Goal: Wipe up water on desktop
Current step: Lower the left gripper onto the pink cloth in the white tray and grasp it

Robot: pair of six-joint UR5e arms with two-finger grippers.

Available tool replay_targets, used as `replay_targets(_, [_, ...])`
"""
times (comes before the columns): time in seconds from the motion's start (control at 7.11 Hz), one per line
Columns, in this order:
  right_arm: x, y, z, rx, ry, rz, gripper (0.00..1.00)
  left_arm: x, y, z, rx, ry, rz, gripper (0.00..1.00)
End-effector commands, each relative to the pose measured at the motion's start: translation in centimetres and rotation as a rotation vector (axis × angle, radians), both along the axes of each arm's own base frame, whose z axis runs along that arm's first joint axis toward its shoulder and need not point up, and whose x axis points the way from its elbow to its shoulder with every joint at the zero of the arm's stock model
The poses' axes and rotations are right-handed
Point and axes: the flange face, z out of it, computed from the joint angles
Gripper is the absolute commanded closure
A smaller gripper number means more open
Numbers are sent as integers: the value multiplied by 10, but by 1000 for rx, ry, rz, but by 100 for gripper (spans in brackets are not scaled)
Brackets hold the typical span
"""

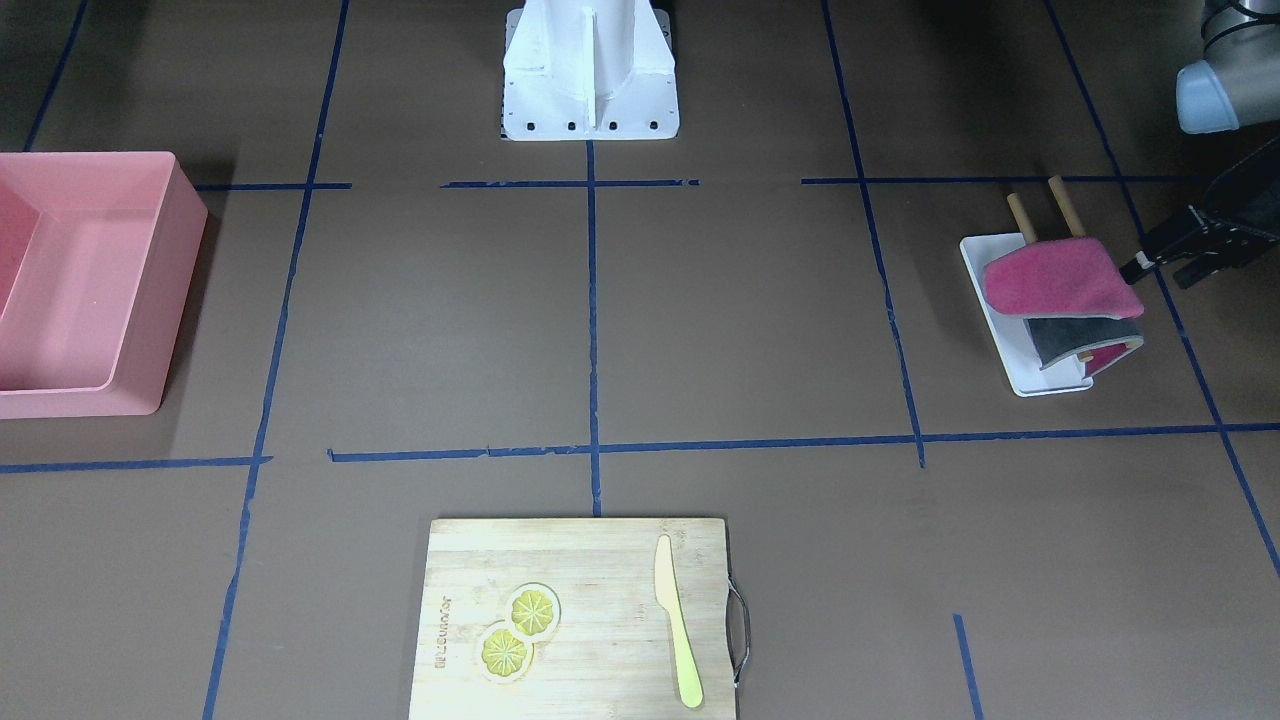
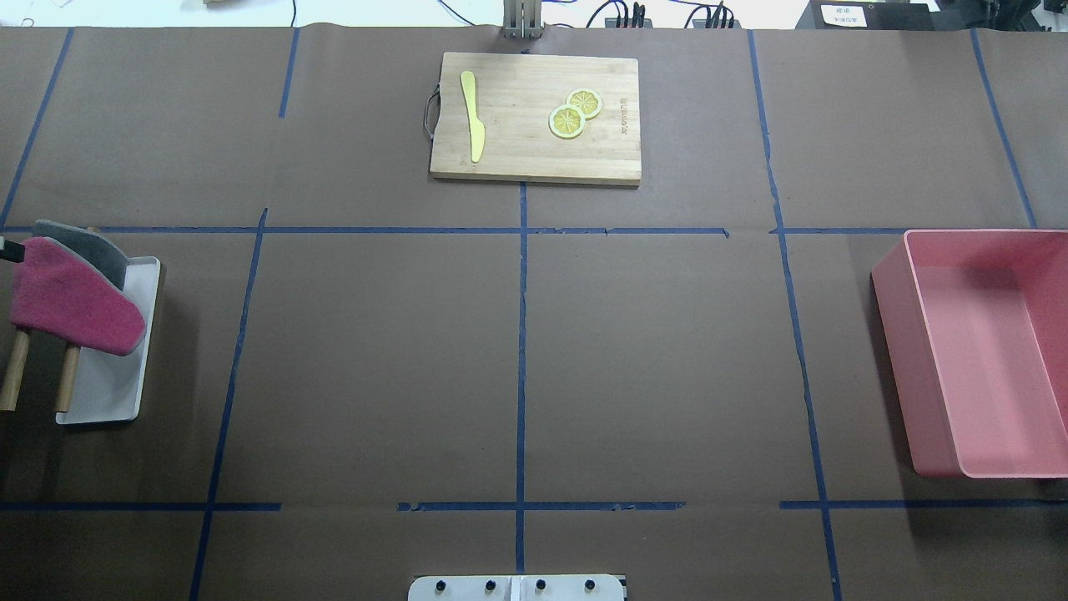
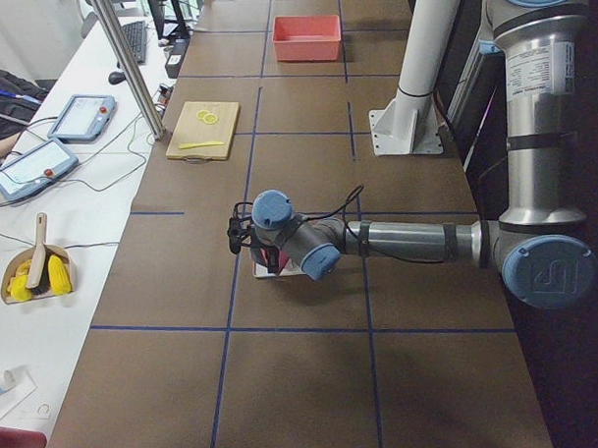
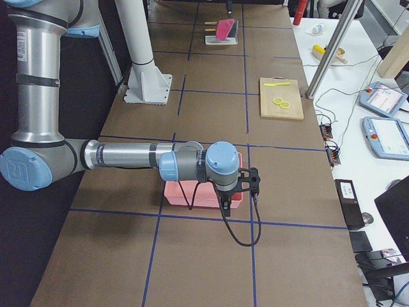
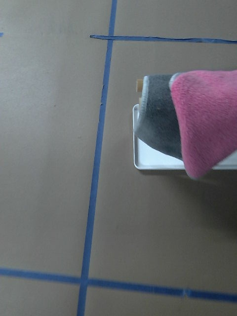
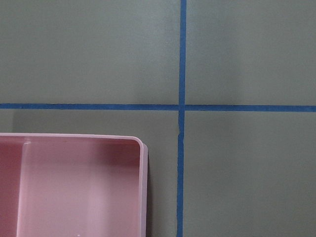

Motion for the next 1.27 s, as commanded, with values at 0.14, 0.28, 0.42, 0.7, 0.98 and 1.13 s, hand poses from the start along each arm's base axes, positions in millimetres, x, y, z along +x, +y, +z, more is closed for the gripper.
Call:
replay_targets(0.14, [0, 0, 0, 0, 0, -1, 0, 23, -3, -8, 8, 11, 26, 9])
replay_targets(0.28, [0, 0, 0, 0, 1, 0, 0, 24, -4, -9, 6, 14, 27, 15])
replay_targets(0.42, [0, 0, 0, -1, 1, 1, 0, 24, -2, -7, 3, 17, 34, 18])
replay_targets(0.7, [0, 0, 0, -1, 1, 1, 0, 22, -1, -4, -4, 15, 34, 25])
replay_targets(0.98, [0, 0, -1, 2, 1, 1, 0, 19, 3, -5, -4, 15, 31, 32])
replay_targets(1.13, [0, 0, -1, 1, 1, 2, 0, 18, 4, -5, -6, 15, 29, 34])
